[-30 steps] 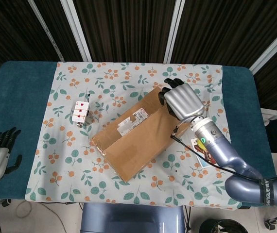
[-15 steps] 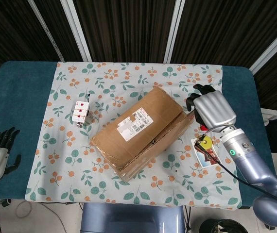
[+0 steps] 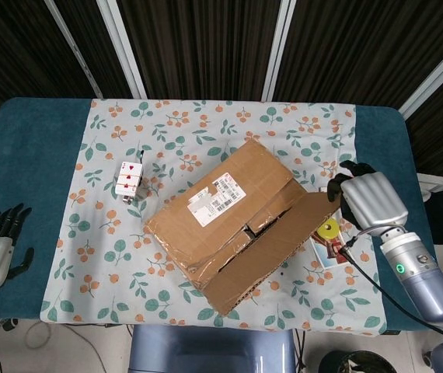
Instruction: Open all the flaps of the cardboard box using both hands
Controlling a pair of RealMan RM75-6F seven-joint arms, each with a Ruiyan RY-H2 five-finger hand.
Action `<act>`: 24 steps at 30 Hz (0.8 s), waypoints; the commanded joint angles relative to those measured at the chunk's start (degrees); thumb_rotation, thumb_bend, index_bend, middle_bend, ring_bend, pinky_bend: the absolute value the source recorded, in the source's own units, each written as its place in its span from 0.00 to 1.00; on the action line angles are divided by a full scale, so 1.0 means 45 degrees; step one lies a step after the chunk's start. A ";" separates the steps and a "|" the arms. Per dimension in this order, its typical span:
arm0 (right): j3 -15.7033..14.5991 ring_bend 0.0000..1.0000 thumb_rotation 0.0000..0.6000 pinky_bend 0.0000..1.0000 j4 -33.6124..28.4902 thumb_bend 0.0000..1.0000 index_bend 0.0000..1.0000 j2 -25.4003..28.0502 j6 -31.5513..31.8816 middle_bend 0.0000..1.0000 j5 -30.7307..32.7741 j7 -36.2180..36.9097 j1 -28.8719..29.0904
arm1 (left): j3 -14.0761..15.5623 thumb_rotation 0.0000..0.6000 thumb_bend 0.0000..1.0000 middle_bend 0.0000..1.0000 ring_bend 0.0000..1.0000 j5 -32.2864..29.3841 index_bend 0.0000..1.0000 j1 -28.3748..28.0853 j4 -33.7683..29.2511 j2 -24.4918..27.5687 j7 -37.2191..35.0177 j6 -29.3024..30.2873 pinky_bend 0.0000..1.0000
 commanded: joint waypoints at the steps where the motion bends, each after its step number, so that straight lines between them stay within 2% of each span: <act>1: -0.0175 0.19 1.00 0.23 0.0022 1.00 0.53 -0.0012 0.0126 0.44 -0.0127 0.0144 -0.0258 | -0.0001 1.00 0.46 0.00 0.00 -0.0021 0.00 -0.0003 0.0009 0.0002 0.0007 -0.0020 0.00; 9: -0.0619 0.19 1.00 0.23 0.0050 1.00 0.53 -0.0063 0.0283 0.44 -0.0010 0.0169 -0.0806 | 0.0016 1.00 0.46 0.00 0.00 -0.0046 0.00 -0.0012 0.0012 0.0002 0.0109 -0.0062 0.00; 12: -0.0797 0.19 1.00 0.23 0.0137 0.98 0.52 -0.0183 0.0424 0.40 -0.0155 0.0165 -0.1036 | 0.0008 1.00 0.46 0.00 0.00 -0.0069 0.00 -0.0013 0.0019 -0.0002 0.0154 -0.0062 0.00; 14: -0.0880 0.17 1.00 0.23 0.0276 0.89 0.48 -0.0345 0.0673 0.34 -0.0381 0.0150 -0.1210 | 0.0005 1.00 0.44 0.00 0.00 -0.0086 0.00 -0.0016 0.0020 -0.0006 0.0191 -0.0069 0.00; 17: -0.0977 0.12 1.00 0.23 0.0676 0.67 0.32 -0.0903 0.1403 0.21 -0.0791 0.0277 -0.1624 | 0.0007 1.00 0.36 0.00 0.00 -0.0061 0.00 -0.0034 0.0036 -0.0012 0.0281 -0.0068 0.00; 19: -0.1032 0.09 1.00 0.23 0.0984 0.57 0.24 -0.1368 0.1964 0.15 -0.1070 0.0368 -0.1912 | -0.0002 1.00 0.32 0.00 0.00 -0.0052 0.00 -0.0047 0.0065 -0.0021 0.0355 -0.0056 0.00; 21: -0.1134 0.07 1.00 0.23 0.1391 0.51 0.17 -0.1885 0.2575 0.11 -0.1431 0.0297 -0.2207 | -0.0009 1.00 0.29 0.00 0.00 -0.0073 0.00 -0.0055 0.0086 -0.0031 0.0412 -0.0067 0.00; 24: -0.1370 0.04 1.00 0.23 0.2331 0.50 0.09 -0.2971 0.3859 0.06 -0.2239 -0.0061 -0.2783 | -0.0013 1.00 0.28 0.00 0.00 -0.0146 0.00 -0.0089 0.0083 -0.0024 0.0549 -0.0153 0.00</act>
